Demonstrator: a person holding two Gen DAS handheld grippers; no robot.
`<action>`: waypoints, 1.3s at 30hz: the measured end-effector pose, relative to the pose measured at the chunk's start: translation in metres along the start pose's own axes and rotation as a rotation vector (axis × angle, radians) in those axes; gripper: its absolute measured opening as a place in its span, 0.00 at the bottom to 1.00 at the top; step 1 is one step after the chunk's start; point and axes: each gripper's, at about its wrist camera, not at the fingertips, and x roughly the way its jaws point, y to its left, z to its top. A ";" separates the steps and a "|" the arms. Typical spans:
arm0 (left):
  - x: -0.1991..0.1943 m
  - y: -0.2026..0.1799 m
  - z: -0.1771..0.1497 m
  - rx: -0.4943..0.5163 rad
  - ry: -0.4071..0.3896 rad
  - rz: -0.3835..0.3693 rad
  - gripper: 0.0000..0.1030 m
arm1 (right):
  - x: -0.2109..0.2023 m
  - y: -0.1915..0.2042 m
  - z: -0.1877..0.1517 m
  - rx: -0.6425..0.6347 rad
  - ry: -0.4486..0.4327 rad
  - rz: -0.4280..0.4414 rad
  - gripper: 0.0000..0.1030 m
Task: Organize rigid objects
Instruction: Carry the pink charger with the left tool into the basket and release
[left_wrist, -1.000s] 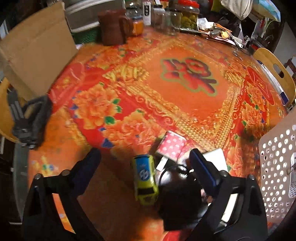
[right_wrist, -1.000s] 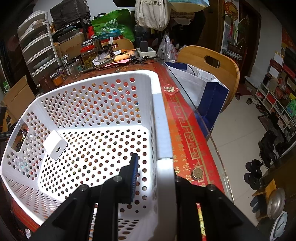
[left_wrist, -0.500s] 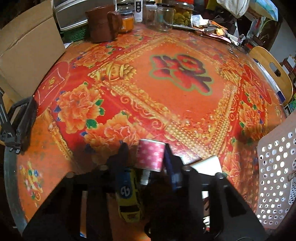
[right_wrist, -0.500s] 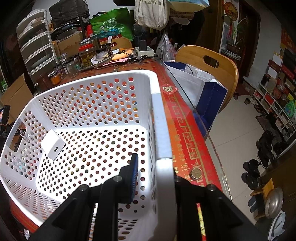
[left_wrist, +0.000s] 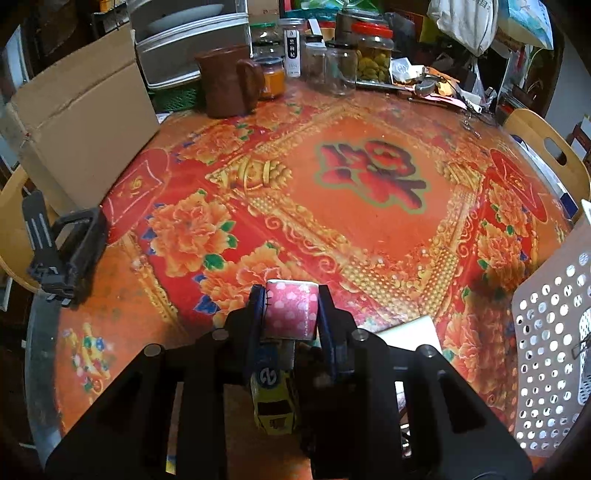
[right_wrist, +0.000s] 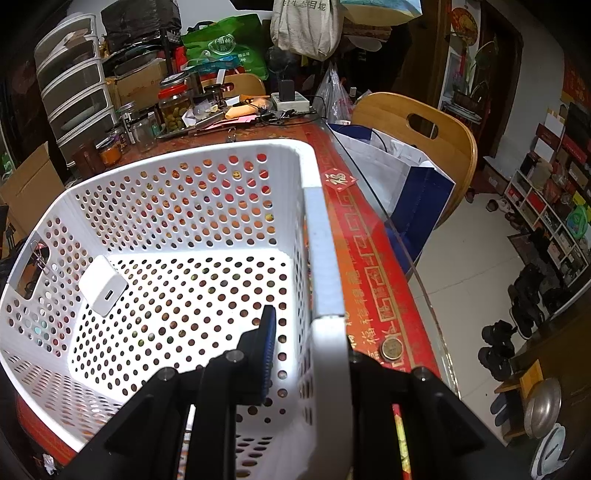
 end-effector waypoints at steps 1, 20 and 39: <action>-0.004 0.001 0.000 0.002 -0.001 0.004 0.24 | 0.000 0.000 0.000 -0.002 0.001 0.001 0.17; -0.139 -0.026 -0.009 0.037 -0.215 0.054 0.24 | 0.002 0.001 0.000 -0.026 -0.014 0.022 0.17; -0.195 -0.209 -0.031 0.297 -0.146 -0.222 0.24 | 0.002 -0.002 -0.001 -0.019 -0.017 0.032 0.17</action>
